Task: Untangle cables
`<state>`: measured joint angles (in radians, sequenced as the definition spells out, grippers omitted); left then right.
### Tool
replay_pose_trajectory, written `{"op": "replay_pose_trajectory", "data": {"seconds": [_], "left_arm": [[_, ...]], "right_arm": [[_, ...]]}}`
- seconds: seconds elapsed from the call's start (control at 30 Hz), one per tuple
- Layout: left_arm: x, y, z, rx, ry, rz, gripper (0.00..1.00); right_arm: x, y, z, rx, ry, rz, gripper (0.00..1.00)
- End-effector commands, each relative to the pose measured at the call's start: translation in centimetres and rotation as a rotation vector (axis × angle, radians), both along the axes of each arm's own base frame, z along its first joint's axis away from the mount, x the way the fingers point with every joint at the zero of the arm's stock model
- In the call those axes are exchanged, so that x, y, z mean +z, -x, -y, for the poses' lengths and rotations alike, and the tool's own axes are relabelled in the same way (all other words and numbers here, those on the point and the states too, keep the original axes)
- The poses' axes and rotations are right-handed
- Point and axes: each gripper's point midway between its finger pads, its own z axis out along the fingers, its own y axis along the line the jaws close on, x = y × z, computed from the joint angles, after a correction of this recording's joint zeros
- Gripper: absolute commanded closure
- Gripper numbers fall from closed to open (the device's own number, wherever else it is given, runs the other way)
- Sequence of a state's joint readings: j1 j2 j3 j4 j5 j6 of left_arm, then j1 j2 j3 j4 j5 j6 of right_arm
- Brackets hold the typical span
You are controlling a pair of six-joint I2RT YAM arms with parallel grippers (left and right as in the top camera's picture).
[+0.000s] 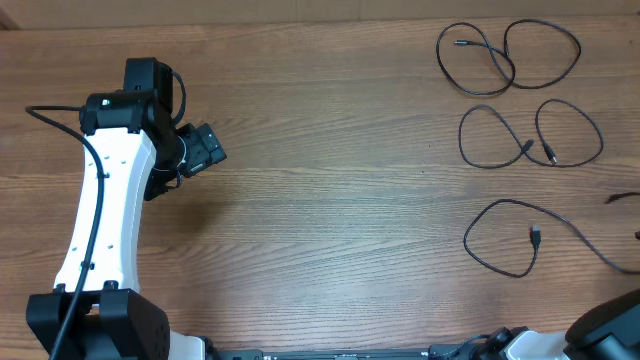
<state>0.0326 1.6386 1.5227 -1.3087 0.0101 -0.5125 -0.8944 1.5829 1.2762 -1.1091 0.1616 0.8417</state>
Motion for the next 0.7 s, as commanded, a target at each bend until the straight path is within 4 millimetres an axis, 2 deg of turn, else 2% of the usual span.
{"op": "replay_pose_trajectory", "data": {"seconds": [0.0,0.03,0.13,0.23,0.4,0.57,0.67], "left_arm": [[-0.6,0.1,0.1,-0.025,-0.016,-0.017,0.00],[-0.6,0.1,0.1,-0.025,-0.016,-0.017,0.00],[-0.6,0.1,0.1,-0.025,-0.016,-0.017,0.00],[-0.6,0.1,0.1,-0.025,-0.015,-0.016,0.01],[-0.6,-0.2,0.1,-0.025,-0.012,-0.006,0.01],[-0.6,-0.1,0.1,-0.026,-0.012,-0.009,0.00],[-0.6,0.0,0.1,-0.026,-0.012,-0.014,0.01]], "right_arm": [[-0.3,0.1,-0.7,0.011,-0.022,0.001,0.50],[-0.5,-0.2,-1.0,0.015,-0.037,0.015,0.40],[-0.6,-1.7,-2.4,0.087,-0.113,0.093,0.28],[-0.5,-3.7,-4.6,0.247,-0.183,0.153,0.27],[-1.0,-5.3,-8.5,0.455,-0.226,0.097,0.25],[-3.2,-6.8,-13.6,0.608,-0.261,0.032,0.25],[-5.5,-7.5,-16.7,0.673,-0.275,0.015,0.24]]}}
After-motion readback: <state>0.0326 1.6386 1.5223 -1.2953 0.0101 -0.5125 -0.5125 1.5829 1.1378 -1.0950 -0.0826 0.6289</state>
